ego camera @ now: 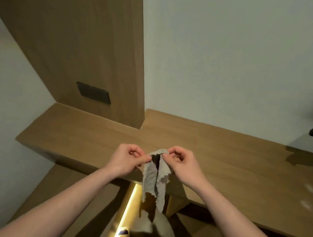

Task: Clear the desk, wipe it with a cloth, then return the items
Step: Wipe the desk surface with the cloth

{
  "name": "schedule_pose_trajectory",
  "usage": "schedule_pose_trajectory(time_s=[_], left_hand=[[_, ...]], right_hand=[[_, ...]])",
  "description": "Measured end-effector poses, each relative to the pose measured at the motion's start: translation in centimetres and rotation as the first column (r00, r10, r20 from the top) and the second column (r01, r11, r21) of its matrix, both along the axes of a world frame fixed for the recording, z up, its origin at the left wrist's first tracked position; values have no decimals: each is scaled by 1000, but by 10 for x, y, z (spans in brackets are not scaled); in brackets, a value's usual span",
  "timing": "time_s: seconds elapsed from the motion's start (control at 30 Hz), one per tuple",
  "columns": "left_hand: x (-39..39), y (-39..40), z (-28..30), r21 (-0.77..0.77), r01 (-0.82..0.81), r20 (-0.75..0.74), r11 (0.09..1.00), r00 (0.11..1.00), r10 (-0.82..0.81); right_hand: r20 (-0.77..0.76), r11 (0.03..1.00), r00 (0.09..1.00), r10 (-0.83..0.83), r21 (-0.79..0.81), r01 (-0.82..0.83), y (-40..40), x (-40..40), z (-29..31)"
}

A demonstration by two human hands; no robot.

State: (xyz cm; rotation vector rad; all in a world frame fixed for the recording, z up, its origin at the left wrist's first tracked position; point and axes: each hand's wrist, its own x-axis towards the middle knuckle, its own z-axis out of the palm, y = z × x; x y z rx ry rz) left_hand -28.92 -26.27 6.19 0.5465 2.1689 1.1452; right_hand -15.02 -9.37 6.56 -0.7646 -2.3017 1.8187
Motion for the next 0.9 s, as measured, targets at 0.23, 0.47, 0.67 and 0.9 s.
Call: schedule_pose_trajectory(time_s=[0.23, 0.47, 0.67, 0.9], left_hand=[[-71, -15, 0, -153, 352, -378, 923, 842, -384], [-104, 33, 4, 122, 160, -553, 979, 830, -67], [-123, -1, -14, 129, 265, -741, 956, 666, -85], [-92, -42, -141, -477, 477, -343, 738, 672, -656]], right_hand=[[-32, 931, 998, -49, 361, 57, 7, -53, 39], [-154, 817, 988, -18, 567, 104, 7, -77, 74], [90, 688, 988, -122, 726, 19, 6, -42, 23], [581, 861, 812, -62, 442, -251, -43, -18, -115]])
